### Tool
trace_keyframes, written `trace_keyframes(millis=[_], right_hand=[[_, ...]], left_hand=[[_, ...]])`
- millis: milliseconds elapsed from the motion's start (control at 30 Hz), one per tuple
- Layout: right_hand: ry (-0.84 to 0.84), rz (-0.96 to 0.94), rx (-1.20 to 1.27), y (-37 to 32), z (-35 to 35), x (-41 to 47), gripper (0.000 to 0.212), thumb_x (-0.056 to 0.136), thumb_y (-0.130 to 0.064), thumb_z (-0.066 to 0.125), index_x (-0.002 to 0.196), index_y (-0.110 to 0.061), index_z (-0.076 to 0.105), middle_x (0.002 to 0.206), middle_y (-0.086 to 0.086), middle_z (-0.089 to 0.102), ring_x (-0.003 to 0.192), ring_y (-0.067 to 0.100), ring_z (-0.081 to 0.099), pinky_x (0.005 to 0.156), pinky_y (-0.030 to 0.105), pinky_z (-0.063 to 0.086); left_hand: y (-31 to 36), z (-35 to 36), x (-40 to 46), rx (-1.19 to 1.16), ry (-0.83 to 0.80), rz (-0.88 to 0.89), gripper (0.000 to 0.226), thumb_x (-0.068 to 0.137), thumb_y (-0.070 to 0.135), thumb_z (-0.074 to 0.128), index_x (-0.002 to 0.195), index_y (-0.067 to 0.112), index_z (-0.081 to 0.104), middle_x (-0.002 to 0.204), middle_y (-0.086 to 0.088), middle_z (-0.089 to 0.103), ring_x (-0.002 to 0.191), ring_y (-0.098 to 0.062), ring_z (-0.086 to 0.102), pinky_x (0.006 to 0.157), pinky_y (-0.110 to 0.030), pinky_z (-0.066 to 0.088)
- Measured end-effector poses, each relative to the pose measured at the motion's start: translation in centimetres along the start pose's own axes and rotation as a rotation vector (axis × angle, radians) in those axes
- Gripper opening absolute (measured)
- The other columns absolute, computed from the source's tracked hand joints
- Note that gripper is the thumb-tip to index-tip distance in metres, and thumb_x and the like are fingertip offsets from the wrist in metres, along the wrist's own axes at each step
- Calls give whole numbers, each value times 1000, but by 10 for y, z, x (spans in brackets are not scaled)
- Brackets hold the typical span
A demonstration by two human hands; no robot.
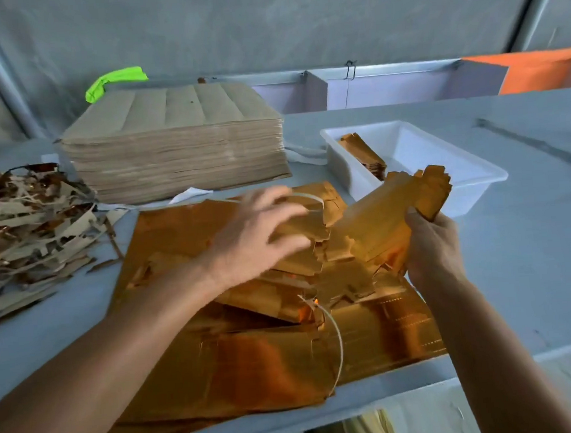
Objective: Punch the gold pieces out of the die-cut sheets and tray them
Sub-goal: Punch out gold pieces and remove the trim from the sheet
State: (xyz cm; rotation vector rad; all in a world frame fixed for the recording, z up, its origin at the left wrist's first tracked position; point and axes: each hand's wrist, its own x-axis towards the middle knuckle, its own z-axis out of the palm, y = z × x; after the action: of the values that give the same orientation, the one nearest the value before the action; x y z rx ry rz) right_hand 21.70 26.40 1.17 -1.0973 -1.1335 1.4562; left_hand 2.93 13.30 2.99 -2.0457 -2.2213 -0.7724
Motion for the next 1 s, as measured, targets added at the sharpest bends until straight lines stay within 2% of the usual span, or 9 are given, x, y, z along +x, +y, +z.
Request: trace_keyframes(millis=[67, 133, 233, 333, 500, 600, 667, 800, 1000], right_hand=[[-7, 2, -12, 3, 1, -6, 13, 101, -25, 44, 98, -16, 54, 89, 3, 62, 75, 19, 64, 52, 29, 53], [-6, -7, -12, 4, 0, -10, 17, 101, -24, 45, 86, -21, 52, 97, 11, 63, 84, 24, 65, 58, 32, 56], [-23, -5, -15, 4, -2, -18, 11, 101, -28, 45, 92, -23, 50, 88, 0, 60, 81, 19, 62, 57, 30, 51], [-38, -7, -23, 3, -4, -24, 13, 101, -28, 45, 90, -24, 51, 89, -2, 60, 85, 22, 63, 69, 39, 54], [-69, -81, -162, -2, 4, -38, 26, 101, -26, 44, 76, -24, 50, 81, 8, 62, 81, 27, 66, 74, 45, 58], [-162, -98, -235, 5, 16, -53, 26, 101, -30, 43, 79, -21, 55, 70, -3, 62, 69, 18, 65, 66, 35, 57], [-152, -175, -308, 8, 20, -62, 29, 101, -30, 40, 80, -20, 57, 63, -8, 60, 59, 11, 61, 55, 24, 52], [47, -371, -427, -5, 14, -72, 24, 103, -24, 37, 83, -21, 50, 74, -11, 55, 64, 8, 54, 63, 30, 45], [-293, -3, -300, 5, 43, -109, 30, 102, -25, 40, 81, -18, 61, 82, 15, 68, 82, 32, 67, 74, 41, 58]], left_hand=[[22, -1, -9, -293, -327, 153, 62, 70, 58, 69, 128, 46, 51, 147, 19, 27, 132, 0, 20, 108, -34, 31], [35, 6, -15, -281, -591, 210, 70, 69, 48, 77, 131, 50, 44, 145, 21, 28, 127, 7, 19, 101, -19, 21], [41, 19, -18, -141, -676, 226, 42, 80, 26, 73, 121, 28, 62, 110, 6, 53, 101, 1, 40, 80, -18, 36], [29, 14, -13, -147, -471, 108, 15, 89, 16, 62, 99, 12, 72, 81, 19, 50, 80, 0, 54, 75, -27, 49], [3, -14, 0, -492, 156, -295, 26, 100, 12, 43, 86, 20, 63, 82, 0, 67, 69, 0, 65, 52, -14, 49], [2, -20, 8, -879, 318, -528, 28, 103, 21, 37, 87, 14, 58, 75, -7, 70, 79, -26, 70, 67, -31, 55], [6, -21, 12, -1025, 416, -650, 29, 103, 22, 36, 86, 11, 56, 71, -9, 69, 71, -26, 70, 61, -28, 55], [7, -22, 18, -975, 692, -713, 32, 104, 20, 31, 78, 11, 49, 70, -11, 65, 58, -18, 63, 51, -21, 52], [47, -1, 22, -1210, 702, -614, 43, 104, 25, 33, 68, 8, 49, 75, -16, 61, 62, -20, 57, 55, -31, 51]])
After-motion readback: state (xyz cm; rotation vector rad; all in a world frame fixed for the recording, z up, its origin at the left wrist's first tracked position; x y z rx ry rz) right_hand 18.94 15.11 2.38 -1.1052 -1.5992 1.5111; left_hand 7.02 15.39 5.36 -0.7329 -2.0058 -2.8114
